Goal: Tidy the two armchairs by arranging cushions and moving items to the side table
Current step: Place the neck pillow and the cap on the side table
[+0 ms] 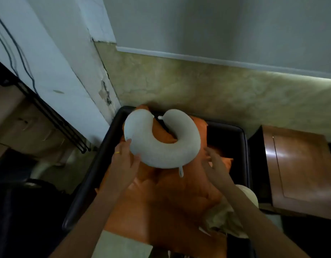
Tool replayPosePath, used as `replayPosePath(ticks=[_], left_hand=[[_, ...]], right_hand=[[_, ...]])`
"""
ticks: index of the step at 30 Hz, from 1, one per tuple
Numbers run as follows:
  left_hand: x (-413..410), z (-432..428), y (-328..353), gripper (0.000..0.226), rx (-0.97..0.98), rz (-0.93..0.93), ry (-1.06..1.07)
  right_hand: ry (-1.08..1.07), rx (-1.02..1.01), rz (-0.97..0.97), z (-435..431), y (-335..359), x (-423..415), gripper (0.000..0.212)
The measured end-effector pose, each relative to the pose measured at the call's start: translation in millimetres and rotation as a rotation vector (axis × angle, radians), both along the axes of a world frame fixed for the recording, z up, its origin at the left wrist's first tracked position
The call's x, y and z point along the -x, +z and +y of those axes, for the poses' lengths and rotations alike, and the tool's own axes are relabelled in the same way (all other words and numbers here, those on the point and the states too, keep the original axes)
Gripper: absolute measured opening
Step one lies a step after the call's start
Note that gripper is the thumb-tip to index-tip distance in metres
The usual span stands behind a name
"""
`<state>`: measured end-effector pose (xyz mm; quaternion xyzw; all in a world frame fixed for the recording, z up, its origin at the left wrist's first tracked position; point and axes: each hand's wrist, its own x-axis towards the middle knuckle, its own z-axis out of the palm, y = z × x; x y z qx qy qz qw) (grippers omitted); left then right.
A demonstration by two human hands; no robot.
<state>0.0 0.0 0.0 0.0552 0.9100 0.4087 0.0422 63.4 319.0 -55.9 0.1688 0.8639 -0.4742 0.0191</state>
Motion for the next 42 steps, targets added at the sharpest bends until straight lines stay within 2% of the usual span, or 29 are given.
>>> replayPosePath(ticks=[2, 5, 7, 13, 18, 22, 26, 33, 39, 42], left_hand=[[23, 1, -6, 0.064, 0.037, -0.002, 0.007], [53, 5, -19, 0.07, 0.034, -0.137, -0.02], [69, 3, -28, 0.073, 0.026, -0.181, -0.05], [116, 11, -41, 0.088, -0.081, -0.274, 0.031], [127, 11, -52, 0.095, -0.076, -0.219, 0.036], [124, 19, -48, 0.092, -0.041, -0.149, -0.042], [124, 48, -31, 0.089, -0.086, -0.134, -0.115], [117, 140, -18, 0.091, -0.122, -0.112, -0.228], [91, 271, -32, 0.094, -0.181, -0.137, -0.336], [68, 347, -48, 0.097, -0.185, -0.19, -0.354]], right_hand=[[0.009, -0.043, 0.005, 1, -2, 21, 0.05], [0.007, 0.024, -0.115, -2, -8, 51, 0.057], [0.004, 0.054, -0.13, -8, -13, 70, 0.063], [-0.053, 0.137, -0.182, -8, -27, 119, 0.078], [-0.11, 0.211, -0.158, -13, -36, 132, 0.081], [-0.123, 0.222, -0.083, -18, -33, 116, 0.08], [-0.223, 0.212, -0.022, -3, -22, 100, 0.078], [-0.35, 0.171, 0.038, 76, 6, 57, 0.085], [-0.45, 0.039, 0.042, 199, 9, 6, 0.08], [-0.489, 0.034, 0.047, 269, -2, -27, 0.076]])
